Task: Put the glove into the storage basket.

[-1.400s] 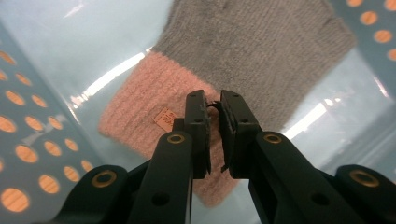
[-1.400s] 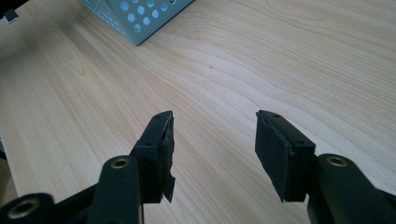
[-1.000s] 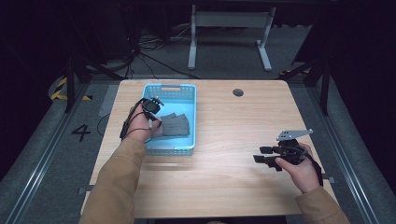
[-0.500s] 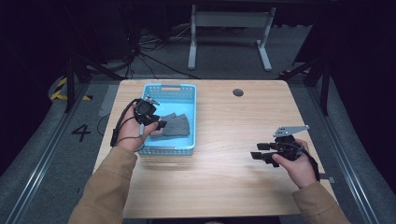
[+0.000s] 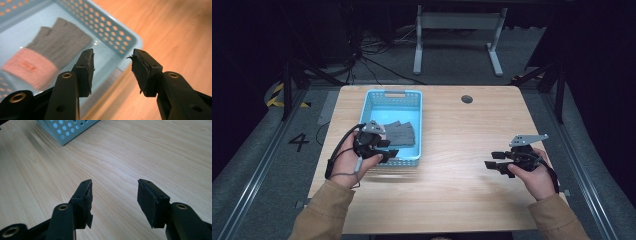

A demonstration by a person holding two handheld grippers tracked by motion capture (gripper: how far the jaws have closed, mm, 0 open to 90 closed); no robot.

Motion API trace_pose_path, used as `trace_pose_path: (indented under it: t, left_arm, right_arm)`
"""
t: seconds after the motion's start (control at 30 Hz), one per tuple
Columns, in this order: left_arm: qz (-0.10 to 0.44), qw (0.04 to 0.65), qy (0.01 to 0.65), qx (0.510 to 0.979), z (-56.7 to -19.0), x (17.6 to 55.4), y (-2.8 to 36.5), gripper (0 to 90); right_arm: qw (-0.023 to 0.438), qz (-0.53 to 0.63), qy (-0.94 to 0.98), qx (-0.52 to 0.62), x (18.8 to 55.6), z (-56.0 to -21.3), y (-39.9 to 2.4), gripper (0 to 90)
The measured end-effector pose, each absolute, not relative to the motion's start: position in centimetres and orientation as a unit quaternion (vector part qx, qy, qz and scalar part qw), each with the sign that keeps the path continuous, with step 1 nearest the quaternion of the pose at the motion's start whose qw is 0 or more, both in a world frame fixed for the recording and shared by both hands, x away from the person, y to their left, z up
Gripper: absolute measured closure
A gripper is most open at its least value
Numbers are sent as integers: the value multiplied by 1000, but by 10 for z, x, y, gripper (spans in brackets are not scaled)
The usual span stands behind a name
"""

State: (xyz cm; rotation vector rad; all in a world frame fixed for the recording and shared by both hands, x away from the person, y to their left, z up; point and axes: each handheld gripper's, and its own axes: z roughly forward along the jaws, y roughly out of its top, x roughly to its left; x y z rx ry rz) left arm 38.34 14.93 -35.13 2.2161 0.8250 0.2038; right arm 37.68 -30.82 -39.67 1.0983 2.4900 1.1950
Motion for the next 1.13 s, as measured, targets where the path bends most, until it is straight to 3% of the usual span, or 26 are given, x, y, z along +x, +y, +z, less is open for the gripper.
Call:
trace_pose_path:
  t: [0.3, 0.47, 0.63, 0.77, 0.87, 1.13]
  left_arm:
    - [77, 394, 279, 873, -387, 336, 138, 521]
    - [88, 370, 281, 881, -408, 336, 139, 496]
    - [35, 394, 291, 871, -433, 336, 140, 477]
    - [34, 382, 307, 871, -449, 339, 137, 476]
    - [55, 354, 302, 883, -454, 339, 131, 470]
    - [40, 381, 297, 875, -455, 335, 134, 445]
  right_arm:
    - [92, 394, 839, 365, 376, -407, -314, 467]
    - [93, 392, 840, 364, 376, -411, -317, 472]
    - [95, 382, 847, 359, 378, -420, -319, 473]
    - [104, 372, 851, 356, 380, -426, -319, 470]
    - [105, 367, 853, 357, 380, -428, -318, 460]
    - [115, 363, 855, 352, 383, -430, -314, 446]
